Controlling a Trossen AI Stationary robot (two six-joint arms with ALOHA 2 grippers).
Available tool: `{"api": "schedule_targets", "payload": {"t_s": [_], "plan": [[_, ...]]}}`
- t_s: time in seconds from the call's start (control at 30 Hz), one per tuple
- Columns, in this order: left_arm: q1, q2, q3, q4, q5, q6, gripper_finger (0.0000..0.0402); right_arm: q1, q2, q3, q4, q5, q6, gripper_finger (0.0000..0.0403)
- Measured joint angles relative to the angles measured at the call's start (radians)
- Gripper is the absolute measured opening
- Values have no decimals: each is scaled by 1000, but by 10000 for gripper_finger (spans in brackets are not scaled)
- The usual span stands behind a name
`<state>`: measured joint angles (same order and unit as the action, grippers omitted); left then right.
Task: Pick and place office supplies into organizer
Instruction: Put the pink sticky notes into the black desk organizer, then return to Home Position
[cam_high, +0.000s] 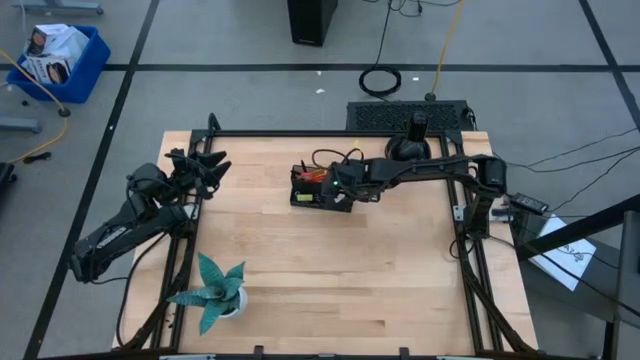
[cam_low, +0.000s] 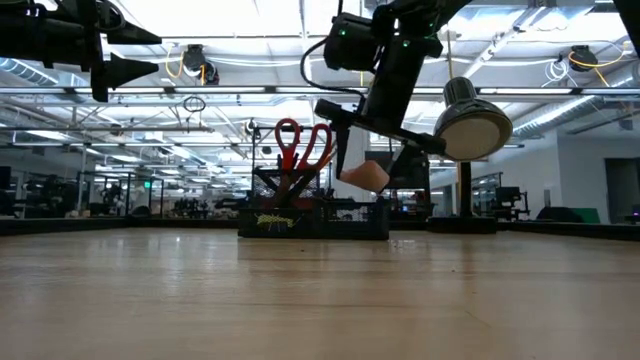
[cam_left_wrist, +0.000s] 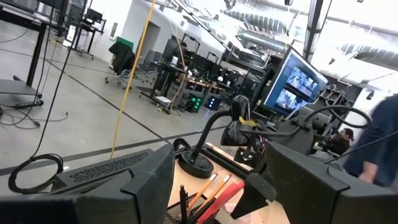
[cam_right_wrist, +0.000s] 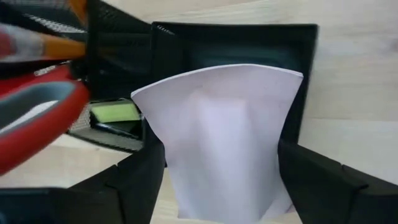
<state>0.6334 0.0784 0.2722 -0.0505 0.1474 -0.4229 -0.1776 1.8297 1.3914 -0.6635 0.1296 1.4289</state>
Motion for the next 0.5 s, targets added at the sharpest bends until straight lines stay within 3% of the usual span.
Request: {"api": "schedule_targets", "payload": {"t_s": [0.5], "plan": [[0, 0, 0, 0, 0, 0, 255, -19, 2, 0, 19, 51, 2, 398]]}}
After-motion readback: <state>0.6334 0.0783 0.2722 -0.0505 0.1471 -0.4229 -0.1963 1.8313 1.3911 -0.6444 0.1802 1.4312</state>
